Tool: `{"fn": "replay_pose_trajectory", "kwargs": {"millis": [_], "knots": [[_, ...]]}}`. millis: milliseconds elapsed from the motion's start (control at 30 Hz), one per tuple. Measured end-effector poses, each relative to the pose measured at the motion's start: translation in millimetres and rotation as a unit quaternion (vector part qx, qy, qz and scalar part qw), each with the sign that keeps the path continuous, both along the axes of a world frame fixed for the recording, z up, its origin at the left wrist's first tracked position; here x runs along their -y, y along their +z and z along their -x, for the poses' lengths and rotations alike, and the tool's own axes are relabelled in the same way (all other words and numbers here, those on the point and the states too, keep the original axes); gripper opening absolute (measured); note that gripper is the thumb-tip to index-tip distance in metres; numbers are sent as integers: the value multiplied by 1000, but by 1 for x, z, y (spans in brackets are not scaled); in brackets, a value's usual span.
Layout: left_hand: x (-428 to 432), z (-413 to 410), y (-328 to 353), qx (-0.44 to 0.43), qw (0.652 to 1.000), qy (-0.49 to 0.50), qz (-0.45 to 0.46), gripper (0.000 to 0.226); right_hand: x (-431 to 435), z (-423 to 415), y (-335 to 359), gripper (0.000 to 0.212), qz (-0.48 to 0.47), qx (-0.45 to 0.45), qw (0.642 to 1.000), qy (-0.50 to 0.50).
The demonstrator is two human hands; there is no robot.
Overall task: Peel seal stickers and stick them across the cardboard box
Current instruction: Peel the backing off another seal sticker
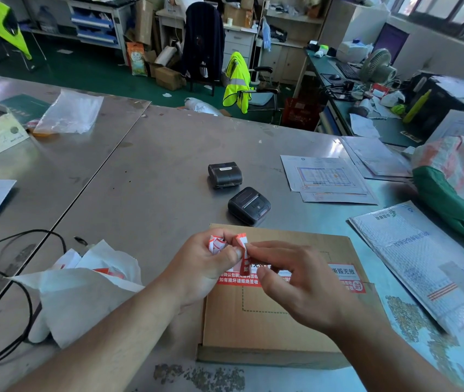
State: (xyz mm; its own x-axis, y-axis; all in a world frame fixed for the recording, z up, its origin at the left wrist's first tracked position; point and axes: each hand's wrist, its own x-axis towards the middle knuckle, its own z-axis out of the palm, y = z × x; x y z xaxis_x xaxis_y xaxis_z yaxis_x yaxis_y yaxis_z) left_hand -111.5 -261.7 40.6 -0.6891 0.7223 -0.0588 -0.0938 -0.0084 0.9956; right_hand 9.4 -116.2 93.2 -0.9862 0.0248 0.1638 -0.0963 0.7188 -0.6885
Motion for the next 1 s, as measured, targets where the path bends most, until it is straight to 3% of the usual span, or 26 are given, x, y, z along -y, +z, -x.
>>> {"fn": "replay_pose_trajectory", "kwargs": {"millis": [133, 200, 267, 333, 400, 533, 833, 1000], "knots": [[0, -1, 2, -15, 1000, 0, -7, 23, -1, -1, -4, 34, 34, 7, 999, -16], [0, -3, 5, -25, 1000, -2, -18, 26, -2, 0, -5, 35, 120, 29, 991, -49], [-1, -6, 8, -48, 999, -5, -22, 23, -3, 3, -5, 38, 268, 65, 958, -85], [-3, -8, 9, -63, 998, -5, -15, 21, -3, 6, -5, 40, 408, 103, 901, -107], [-4, -9, 7, -63, 998, -3, -4, 23, -1, 8, -4, 37, 471, 114, 865, -129], [-5, -10, 8, -82, 996, -4, 18, 27, -1, 8, -8, 38, 494, 101, 852, -141], [-8, -12, 18, -202, 975, 52, 74, 15, 2, 8, -14, 41, 475, 57, 862, -167], [-9, -15, 18, -240, 967, 52, 73, 18, 1, 9, -15, 42, 516, 70, 839, -158]]}}
